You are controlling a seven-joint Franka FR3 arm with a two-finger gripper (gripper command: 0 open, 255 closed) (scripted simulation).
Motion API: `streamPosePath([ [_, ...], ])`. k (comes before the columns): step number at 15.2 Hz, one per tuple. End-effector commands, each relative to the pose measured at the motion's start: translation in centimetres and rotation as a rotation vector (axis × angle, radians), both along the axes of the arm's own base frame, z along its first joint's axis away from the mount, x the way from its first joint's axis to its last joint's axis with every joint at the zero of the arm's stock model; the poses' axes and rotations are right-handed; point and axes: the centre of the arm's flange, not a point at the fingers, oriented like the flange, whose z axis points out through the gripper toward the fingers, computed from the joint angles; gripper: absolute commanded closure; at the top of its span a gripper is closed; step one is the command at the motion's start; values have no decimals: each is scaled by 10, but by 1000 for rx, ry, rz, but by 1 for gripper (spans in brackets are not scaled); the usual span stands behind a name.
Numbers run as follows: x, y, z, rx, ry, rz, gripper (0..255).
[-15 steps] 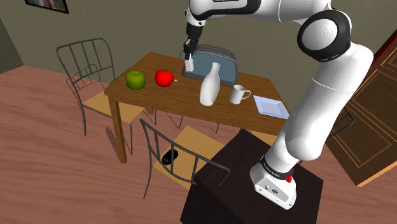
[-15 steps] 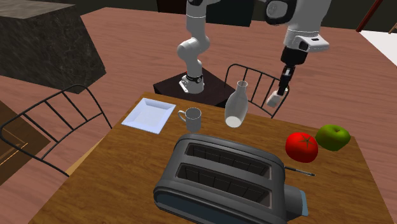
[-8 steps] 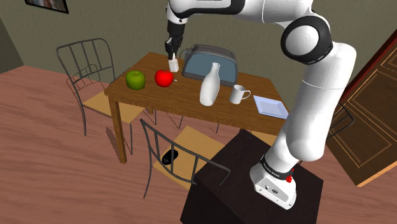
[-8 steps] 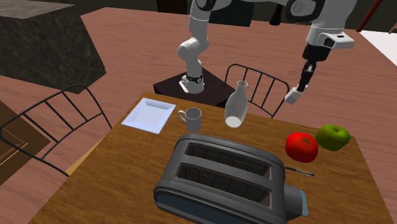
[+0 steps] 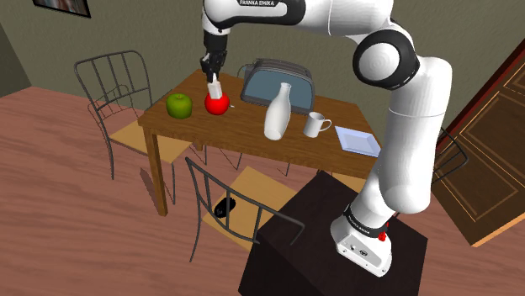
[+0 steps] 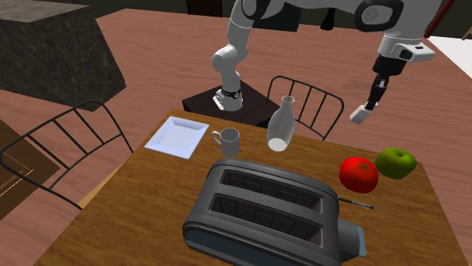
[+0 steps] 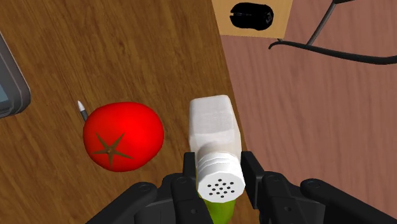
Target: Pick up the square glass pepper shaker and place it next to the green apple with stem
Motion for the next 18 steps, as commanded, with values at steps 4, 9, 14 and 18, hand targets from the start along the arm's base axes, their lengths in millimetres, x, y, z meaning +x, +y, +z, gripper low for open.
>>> streamPosePath([
  [4, 1, 0, -25, 0, -1, 0, 255],
  [9, 1, 0, -52, 0, -1, 0, 255],
  [14, 1, 0, -78, 0, -1, 0, 255],
  [18, 1, 0, -99, 0, -1, 0, 255],
])
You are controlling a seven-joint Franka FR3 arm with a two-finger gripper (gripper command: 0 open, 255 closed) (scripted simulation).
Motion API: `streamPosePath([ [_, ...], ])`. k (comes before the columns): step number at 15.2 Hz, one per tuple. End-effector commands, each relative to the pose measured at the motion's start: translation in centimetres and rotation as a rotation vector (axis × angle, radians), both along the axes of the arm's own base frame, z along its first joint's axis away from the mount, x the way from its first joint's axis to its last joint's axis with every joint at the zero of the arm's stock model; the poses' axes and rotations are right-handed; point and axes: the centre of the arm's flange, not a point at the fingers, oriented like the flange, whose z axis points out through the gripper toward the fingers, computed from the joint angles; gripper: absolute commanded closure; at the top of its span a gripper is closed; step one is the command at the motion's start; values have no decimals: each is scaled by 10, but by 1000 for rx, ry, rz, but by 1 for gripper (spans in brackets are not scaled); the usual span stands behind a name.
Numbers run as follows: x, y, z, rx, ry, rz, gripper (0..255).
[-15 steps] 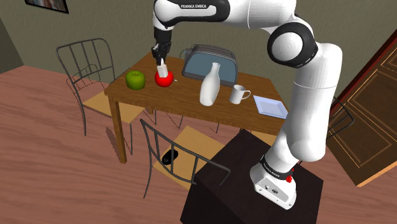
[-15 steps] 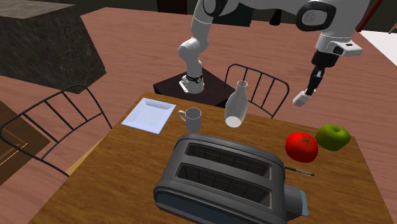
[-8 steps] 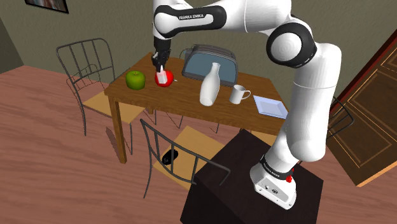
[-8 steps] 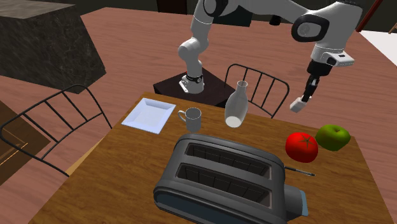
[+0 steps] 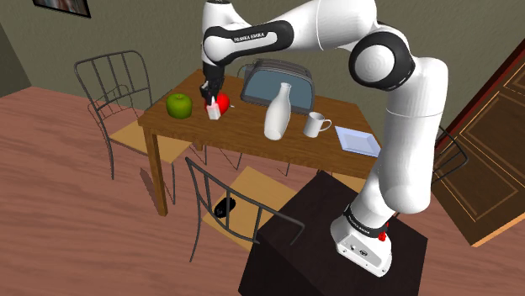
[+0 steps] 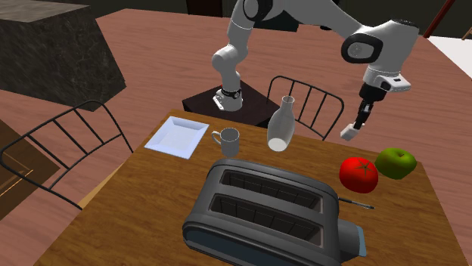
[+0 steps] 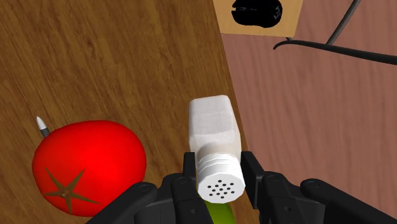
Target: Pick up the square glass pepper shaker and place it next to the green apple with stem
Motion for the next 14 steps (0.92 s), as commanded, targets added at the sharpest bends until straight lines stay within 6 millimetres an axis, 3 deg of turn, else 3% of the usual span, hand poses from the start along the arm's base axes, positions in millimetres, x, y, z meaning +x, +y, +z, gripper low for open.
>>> streamPosePath([
  [1, -1, 0, -10, 0, 0, 0, 255],
  [9, -1, 0, -55, 0, 0, 0, 255],
  [14, -1, 0, -55, 0, 0, 0, 255],
])
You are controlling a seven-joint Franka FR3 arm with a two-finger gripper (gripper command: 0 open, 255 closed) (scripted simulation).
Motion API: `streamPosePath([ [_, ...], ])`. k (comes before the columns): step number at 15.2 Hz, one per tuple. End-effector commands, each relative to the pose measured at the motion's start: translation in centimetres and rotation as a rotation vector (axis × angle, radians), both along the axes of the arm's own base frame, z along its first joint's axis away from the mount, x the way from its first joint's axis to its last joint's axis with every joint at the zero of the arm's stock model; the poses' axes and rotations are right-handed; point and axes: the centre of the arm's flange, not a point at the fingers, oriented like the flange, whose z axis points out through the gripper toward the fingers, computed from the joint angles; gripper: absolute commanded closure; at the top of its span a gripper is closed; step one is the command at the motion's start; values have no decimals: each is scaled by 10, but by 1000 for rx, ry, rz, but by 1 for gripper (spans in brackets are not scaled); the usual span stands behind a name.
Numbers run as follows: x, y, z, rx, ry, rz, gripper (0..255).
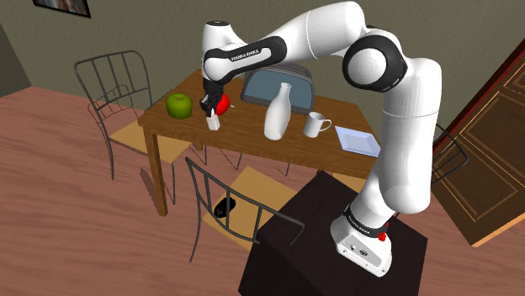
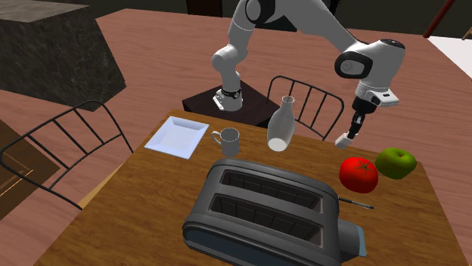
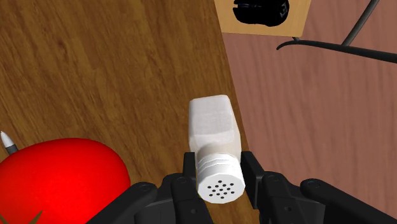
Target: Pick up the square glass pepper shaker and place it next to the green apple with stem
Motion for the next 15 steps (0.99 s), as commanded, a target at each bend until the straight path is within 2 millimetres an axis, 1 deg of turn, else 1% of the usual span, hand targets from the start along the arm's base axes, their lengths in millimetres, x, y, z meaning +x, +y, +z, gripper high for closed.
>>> streamPosePath([
  [1, 0, 0, 0, 0, 0, 0, 255],
  [3, 0, 0, 0, 0, 0, 0, 255],
  [4, 0, 0, 0, 0, 0, 0, 0],
  [9, 0, 0, 0, 0, 0, 0, 0],
  [12, -5, 3, 39, 0, 0, 0, 0],
  [13, -7, 4, 49, 0, 0, 0, 0],
  [15, -7, 4, 49, 0, 0, 0, 0],
])
